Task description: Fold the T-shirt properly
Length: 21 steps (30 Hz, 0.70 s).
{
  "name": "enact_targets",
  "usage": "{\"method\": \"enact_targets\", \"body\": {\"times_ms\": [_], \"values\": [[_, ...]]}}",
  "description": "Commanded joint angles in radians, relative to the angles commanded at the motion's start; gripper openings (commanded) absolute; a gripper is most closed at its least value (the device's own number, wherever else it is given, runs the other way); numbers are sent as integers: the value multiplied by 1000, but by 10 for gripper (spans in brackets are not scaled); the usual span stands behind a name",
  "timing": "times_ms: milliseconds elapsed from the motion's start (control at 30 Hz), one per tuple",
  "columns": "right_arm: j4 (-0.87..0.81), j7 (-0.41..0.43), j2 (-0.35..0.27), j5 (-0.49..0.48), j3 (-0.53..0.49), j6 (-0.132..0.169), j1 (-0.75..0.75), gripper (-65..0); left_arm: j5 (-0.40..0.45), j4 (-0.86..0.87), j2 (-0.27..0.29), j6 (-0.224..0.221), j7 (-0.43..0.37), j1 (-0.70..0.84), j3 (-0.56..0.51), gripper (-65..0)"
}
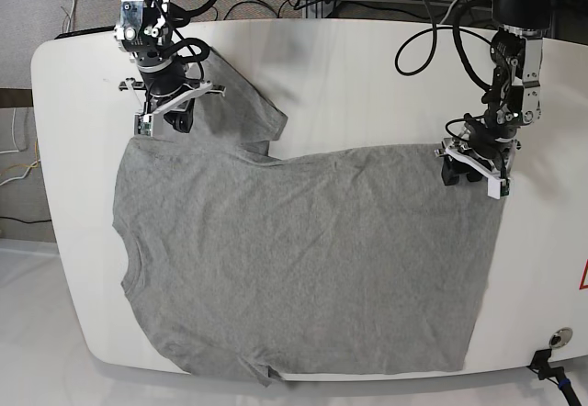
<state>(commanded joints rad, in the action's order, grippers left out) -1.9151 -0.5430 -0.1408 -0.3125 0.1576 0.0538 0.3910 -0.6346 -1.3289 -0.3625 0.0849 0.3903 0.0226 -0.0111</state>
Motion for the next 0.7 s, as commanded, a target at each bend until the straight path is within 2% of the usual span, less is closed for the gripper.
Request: {"method": "enact_targets", "body": {"times_ms": [100,200,233,567,700], "values": [[44,0,-3,3,0,11,-2,-650,1,11,19,2,-3,7,5,-373],[97,-8,-9,17,2,18,-7,-563,0,22,30,8,-6,8,5,-372],[46,-21,19,2,1,7,7,-640,14,21,36,8,-18,32,7,-360],[42,-21,19,0,1,7,9,-640,14,-19,33,9,-20,44,9,-358],[38,-18,19,0,0,7,9,-636,15,-50,13,9,-20,44,9,-355]]}}
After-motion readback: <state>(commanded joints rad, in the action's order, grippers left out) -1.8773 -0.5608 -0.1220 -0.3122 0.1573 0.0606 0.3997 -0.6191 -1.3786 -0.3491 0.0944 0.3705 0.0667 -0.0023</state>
